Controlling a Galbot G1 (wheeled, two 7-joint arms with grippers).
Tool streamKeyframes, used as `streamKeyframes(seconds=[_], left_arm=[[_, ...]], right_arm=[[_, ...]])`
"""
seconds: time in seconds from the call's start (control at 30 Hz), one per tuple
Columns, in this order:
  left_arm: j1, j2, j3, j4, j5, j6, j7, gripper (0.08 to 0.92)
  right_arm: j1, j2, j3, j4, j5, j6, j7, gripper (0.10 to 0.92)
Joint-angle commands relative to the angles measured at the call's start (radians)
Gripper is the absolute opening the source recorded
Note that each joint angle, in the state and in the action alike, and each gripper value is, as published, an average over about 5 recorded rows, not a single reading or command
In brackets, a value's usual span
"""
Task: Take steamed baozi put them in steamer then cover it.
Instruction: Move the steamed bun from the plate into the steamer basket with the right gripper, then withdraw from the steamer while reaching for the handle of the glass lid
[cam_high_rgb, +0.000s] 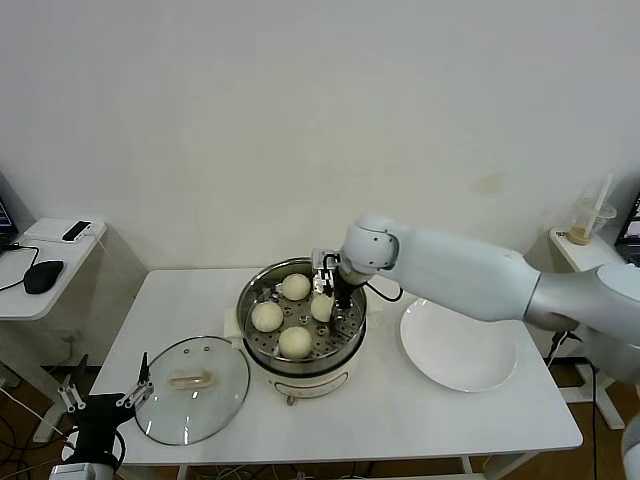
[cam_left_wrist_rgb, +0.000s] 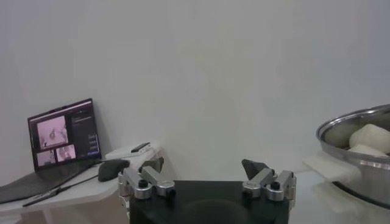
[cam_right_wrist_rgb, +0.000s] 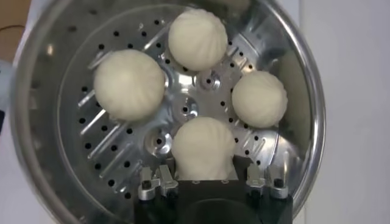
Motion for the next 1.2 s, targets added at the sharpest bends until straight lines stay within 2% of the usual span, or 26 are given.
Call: streamKeyframes(seconds=[0.03,0.17,0.4,0.57,0.63,0.8,1.03,1.2], left_arm=[[0.000,0.000,0.000,0.000,0.000,0.000,0.000,0.823],[0.001,0.000,-0.001,0.001,0.000,0.000,0.000,0.823],[-0.001,0.000,0.000,0.000,-0.001,0.000,0.000,0.823],[-0.008,0.001,0.006,-0.001,-0.001,0.001,0.000,0.823],[-0.008,0.002,0.007,-0.003,-0.001,0.001,0.000,0.823],[-0.005,0.004,0.006,-0.008,-0.001,0.002,0.001,0.823],[0.001,0.003,0.009,-0.010,0.003,0.002,-0.001,0.823],[0.000,0.002,0.021,-0.002,0.022,0.003,-0.001,0.823]], right_arm=[[-0.014,0.018,0.010,-0.021,-0.031,-0.005,0.004,0.602],[-0.007,0.014,0.017,-0.014,-0.032,-0.004,-0.001,0.630],[0.039,-0.047,0.045,0.044,-0.005,-0.001,-0.015,0.798],[0.070,-0.136,0.118,0.128,0.078,-0.011,0.036,0.822],[0.063,-0.179,0.162,0.170,0.127,-0.017,0.100,0.823],[-0.068,-0.307,0.320,0.321,0.282,0.010,0.378,0.823],[-0.518,-0.436,0.716,0.501,0.270,0.210,0.658,0.823],[-0.917,-0.440,1.054,0.600,0.161,0.416,0.736,0.823]])
